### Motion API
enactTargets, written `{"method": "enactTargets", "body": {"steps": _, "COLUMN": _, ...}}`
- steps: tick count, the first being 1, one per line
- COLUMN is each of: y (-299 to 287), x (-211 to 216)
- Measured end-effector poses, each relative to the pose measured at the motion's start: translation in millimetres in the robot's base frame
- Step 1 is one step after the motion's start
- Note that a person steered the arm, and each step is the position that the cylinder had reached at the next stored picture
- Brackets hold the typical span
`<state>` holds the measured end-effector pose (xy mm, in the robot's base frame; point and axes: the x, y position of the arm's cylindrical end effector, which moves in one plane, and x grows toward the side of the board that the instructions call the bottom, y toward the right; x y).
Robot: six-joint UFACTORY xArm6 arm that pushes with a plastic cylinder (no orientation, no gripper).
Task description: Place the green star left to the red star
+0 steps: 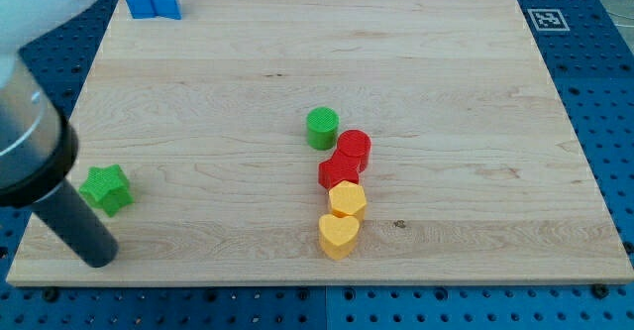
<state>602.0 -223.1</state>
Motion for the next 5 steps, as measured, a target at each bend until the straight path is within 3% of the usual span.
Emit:
{"method": "enactTargets", "body": {"steps": 2, "y": -18, "x": -37}}
{"method": "enactTargets", "body": {"steps": 5, "y": 3, "x": -73}}
